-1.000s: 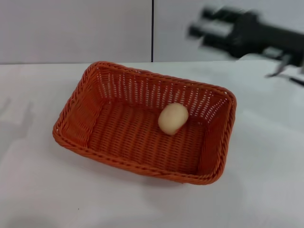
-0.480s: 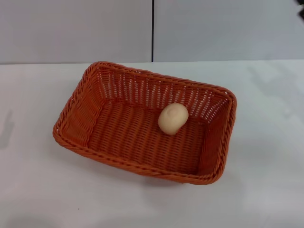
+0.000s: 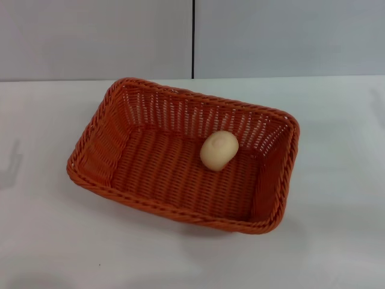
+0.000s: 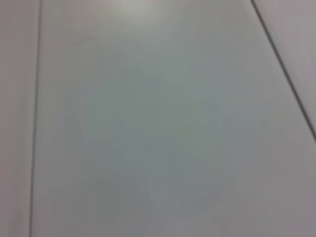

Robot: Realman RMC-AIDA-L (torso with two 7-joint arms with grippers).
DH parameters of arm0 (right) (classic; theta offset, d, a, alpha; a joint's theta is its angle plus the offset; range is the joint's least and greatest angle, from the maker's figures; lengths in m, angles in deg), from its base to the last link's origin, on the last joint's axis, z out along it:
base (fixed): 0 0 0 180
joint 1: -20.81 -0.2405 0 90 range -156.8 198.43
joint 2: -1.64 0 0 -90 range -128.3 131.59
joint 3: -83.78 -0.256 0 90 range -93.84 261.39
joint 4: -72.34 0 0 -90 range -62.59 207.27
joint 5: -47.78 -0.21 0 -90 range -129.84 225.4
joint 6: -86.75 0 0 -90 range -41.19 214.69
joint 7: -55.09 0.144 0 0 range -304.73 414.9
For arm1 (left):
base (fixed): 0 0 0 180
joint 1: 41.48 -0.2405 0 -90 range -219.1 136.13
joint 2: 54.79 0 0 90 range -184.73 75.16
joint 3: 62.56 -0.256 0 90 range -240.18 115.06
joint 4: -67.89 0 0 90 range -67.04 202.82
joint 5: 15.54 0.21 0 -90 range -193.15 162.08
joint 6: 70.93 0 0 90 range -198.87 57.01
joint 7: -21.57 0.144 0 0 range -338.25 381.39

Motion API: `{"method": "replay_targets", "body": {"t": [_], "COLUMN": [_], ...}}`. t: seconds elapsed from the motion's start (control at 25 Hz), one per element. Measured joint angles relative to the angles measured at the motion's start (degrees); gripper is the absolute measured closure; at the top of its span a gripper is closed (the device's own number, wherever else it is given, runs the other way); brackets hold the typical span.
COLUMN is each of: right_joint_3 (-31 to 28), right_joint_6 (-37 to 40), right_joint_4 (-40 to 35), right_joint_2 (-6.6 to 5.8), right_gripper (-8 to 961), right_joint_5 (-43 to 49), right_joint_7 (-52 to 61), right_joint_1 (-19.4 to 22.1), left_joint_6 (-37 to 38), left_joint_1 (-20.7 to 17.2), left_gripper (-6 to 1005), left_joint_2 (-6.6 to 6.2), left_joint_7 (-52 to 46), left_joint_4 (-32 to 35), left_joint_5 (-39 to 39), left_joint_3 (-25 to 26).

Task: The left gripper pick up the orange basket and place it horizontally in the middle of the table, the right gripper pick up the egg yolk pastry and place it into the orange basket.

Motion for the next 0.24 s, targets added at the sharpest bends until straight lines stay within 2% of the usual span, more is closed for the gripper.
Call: {"method": "replay_targets", "body": {"t": [0.24], "right_joint_3": [-0.2], "right_joint_6": [1.4], "right_joint_4": [0.9], "right_joint_2": [-0.11], "right_gripper": [355], "right_joint_5": [0.0], "right_joint_7": [0.0], "right_joint_1": [0.6], "left_joint_6": [-0.7], "left_joint_1": [0.3], "left_gripper": [395], "left_joint_2": [-0.01], "left_joint_7": [0.4], "left_joint_4": [-0.5], "left_joint_5": [-0.2], "left_joint_3": [2.1]}}
